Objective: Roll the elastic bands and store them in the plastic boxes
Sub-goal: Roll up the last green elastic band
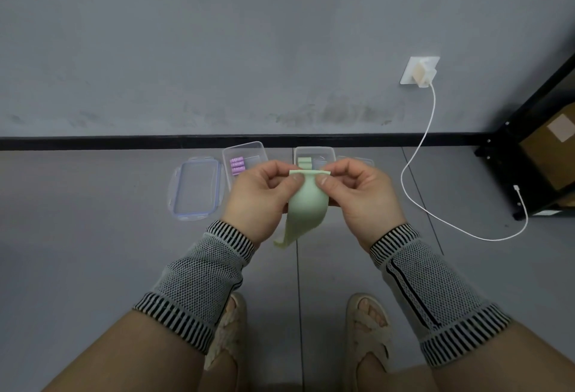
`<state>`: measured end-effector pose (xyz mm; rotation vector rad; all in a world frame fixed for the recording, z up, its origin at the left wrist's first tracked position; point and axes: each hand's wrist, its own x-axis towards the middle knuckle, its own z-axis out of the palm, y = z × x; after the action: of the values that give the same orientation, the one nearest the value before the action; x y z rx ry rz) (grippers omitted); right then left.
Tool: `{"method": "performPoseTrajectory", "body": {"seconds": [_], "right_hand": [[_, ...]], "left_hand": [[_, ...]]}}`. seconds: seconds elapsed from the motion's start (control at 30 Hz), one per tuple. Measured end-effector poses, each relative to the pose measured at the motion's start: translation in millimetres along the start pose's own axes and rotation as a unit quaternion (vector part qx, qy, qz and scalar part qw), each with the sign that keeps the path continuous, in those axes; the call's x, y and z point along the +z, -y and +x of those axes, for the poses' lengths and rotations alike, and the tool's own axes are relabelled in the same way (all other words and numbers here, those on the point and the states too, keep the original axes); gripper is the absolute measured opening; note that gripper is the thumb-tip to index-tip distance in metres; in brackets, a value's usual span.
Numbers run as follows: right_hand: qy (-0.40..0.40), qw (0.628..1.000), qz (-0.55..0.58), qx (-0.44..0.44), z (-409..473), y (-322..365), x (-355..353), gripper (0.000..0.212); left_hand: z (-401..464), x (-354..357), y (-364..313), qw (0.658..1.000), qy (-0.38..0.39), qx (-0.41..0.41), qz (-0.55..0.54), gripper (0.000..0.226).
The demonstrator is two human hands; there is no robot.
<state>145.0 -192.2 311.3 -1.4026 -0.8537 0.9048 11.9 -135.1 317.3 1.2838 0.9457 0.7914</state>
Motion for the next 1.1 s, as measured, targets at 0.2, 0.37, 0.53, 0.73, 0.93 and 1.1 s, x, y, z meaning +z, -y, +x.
{"method": "performPoseTrajectory", "body": {"seconds": [0.2,0.37,0.53,0.73,0.93,1.1], "right_hand": [[0.016,0.999,-0.029,-0.020,0.6,-1.3,0.1,0.017],[0.019,1.000,-0.011,-0.019,0.4,-1.0,-0.5,0.017],[0.032,0.998,-0.031,-0.036,-0.6,-1.2,0.5,0.021],[0.014,0.994,-0.078,-0.077,-2.7,0.4,3.3,0.016],[0.059,0.988,-0.119,-0.083,-3.8,-3.5,1.6,0.022],[0.059,0.967,-0.203,-0.146,-4.5,-5.4,-0.6,0.027]], "left_hand": [[-1.3,-1.2,-1.0,1.000,0.002,0.002,0.008,0.007],[-0.6,-2.6,-2.1,0.999,0.025,-0.033,-0.021,0.006],[-1.4,-2.7,-1.9,0.999,0.024,-0.037,-0.025,0.010],[-1.7,-0.8,-0.6,0.998,0.036,-0.052,-0.003,0.011],[-1.1,-2.4,-3.2,0.997,0.028,-0.070,0.012,0.015],[0.2,-6.5,-4.2,0.992,0.043,-0.120,-0.020,0.011]]}}
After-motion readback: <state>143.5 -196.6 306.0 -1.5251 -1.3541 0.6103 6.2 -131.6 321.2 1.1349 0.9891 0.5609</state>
